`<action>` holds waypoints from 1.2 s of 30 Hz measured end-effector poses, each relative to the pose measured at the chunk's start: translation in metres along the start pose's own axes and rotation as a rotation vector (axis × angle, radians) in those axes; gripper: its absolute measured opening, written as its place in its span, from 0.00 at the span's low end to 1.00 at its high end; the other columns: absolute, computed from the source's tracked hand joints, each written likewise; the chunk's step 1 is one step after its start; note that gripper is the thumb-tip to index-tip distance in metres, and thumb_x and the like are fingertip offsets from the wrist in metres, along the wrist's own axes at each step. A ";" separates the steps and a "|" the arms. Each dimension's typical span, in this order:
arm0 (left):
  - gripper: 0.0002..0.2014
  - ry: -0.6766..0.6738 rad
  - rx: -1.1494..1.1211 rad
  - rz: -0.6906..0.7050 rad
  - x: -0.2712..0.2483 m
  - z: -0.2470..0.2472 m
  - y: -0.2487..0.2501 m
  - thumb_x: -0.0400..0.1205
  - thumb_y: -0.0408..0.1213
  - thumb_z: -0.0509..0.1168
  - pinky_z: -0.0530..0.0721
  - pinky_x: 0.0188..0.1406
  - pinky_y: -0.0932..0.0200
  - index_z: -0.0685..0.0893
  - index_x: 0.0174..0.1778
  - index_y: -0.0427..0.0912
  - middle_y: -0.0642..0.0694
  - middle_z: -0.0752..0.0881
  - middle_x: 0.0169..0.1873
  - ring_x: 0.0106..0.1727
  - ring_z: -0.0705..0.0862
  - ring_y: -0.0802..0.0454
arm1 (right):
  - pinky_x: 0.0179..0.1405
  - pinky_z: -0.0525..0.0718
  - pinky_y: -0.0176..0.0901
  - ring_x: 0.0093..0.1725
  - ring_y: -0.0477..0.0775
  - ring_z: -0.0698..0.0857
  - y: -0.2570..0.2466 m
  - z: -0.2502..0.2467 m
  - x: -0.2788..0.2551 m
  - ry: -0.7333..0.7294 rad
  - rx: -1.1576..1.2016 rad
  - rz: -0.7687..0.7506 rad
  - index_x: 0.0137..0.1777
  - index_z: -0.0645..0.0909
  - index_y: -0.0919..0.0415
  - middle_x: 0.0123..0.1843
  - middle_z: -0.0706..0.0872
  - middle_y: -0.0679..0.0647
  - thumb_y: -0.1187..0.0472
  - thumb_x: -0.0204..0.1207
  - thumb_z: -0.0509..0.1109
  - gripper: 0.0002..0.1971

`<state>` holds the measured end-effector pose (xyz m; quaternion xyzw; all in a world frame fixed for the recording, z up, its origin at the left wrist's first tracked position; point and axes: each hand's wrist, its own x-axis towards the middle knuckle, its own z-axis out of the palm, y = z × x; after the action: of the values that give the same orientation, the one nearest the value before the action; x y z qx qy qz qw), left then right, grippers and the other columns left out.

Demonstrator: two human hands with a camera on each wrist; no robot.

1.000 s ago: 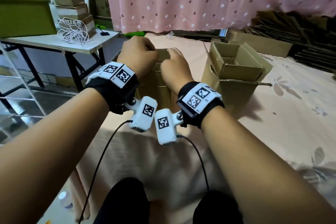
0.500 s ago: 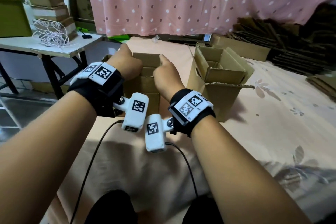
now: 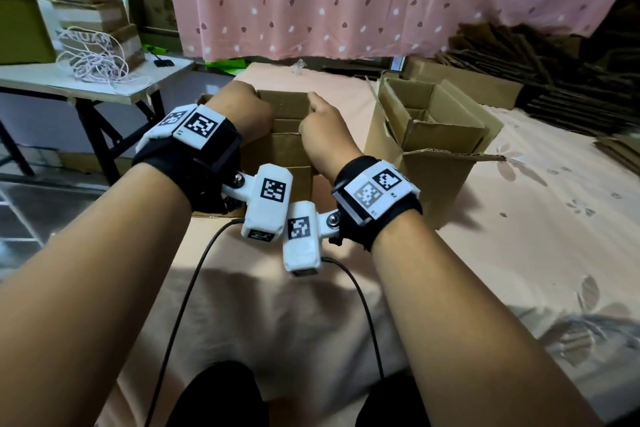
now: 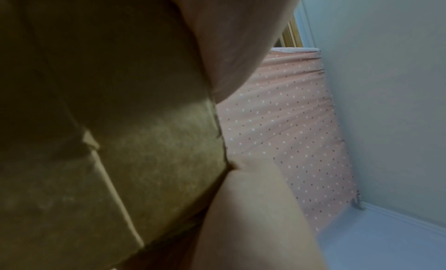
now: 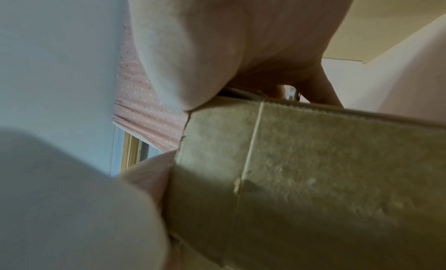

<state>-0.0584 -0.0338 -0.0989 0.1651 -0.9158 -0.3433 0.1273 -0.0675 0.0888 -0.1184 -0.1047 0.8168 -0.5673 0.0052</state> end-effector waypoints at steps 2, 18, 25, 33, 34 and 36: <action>0.18 0.002 -0.003 0.002 -0.001 -0.001 0.001 0.82 0.34 0.59 0.84 0.58 0.48 0.85 0.67 0.41 0.37 0.87 0.59 0.58 0.85 0.38 | 0.83 0.68 0.57 0.86 0.59 0.65 0.001 0.000 0.001 0.006 0.020 -0.009 0.89 0.55 0.60 0.89 0.62 0.58 0.71 0.77 0.54 0.37; 0.18 0.002 0.019 -0.009 0.001 -0.001 0.000 0.84 0.33 0.58 0.84 0.62 0.47 0.84 0.68 0.41 0.37 0.86 0.61 0.61 0.84 0.39 | 0.48 0.84 0.58 0.56 0.67 0.82 0.007 -0.020 -0.004 -0.039 0.103 0.065 0.70 0.73 0.64 0.57 0.79 0.62 0.75 0.78 0.52 0.23; 0.17 0.003 -0.016 -0.015 -0.006 -0.005 0.003 0.83 0.32 0.58 0.85 0.63 0.46 0.85 0.66 0.40 0.37 0.87 0.59 0.61 0.85 0.38 | 0.56 0.84 0.80 0.65 0.80 0.81 0.000 -0.023 -0.005 -0.099 0.029 0.132 0.77 0.60 0.69 0.72 0.77 0.71 0.75 0.71 0.54 0.31; 0.15 -0.029 -0.040 -0.041 -0.013 -0.017 0.011 0.82 0.28 0.61 0.85 0.50 0.50 0.86 0.62 0.38 0.37 0.87 0.51 0.51 0.84 0.39 | 0.33 0.81 0.49 0.58 0.66 0.83 -0.006 -0.024 0.016 -0.226 -0.223 0.192 0.67 0.61 0.42 0.60 0.76 0.58 0.62 0.63 0.52 0.30; 0.15 -0.043 -0.050 -0.047 -0.014 -0.019 0.011 0.82 0.29 0.62 0.87 0.53 0.49 0.87 0.62 0.38 0.37 0.87 0.52 0.51 0.85 0.39 | 0.35 0.83 0.50 0.61 0.67 0.83 -0.005 -0.025 0.020 -0.234 -0.243 0.189 0.70 0.62 0.42 0.61 0.76 0.59 0.62 0.62 0.52 0.32; 0.15 -0.064 -0.067 -0.059 -0.017 -0.023 0.011 0.81 0.29 0.63 0.89 0.58 0.44 0.88 0.61 0.40 0.36 0.88 0.52 0.54 0.86 0.37 | 0.48 0.89 0.60 0.66 0.69 0.83 -0.006 -0.029 0.018 -0.223 -0.258 0.169 0.80 0.60 0.46 0.70 0.79 0.60 0.63 0.63 0.52 0.40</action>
<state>-0.0374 -0.0330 -0.0768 0.1768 -0.9021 -0.3826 0.0930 -0.0876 0.1105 -0.1006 -0.0977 0.8829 -0.4404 0.1302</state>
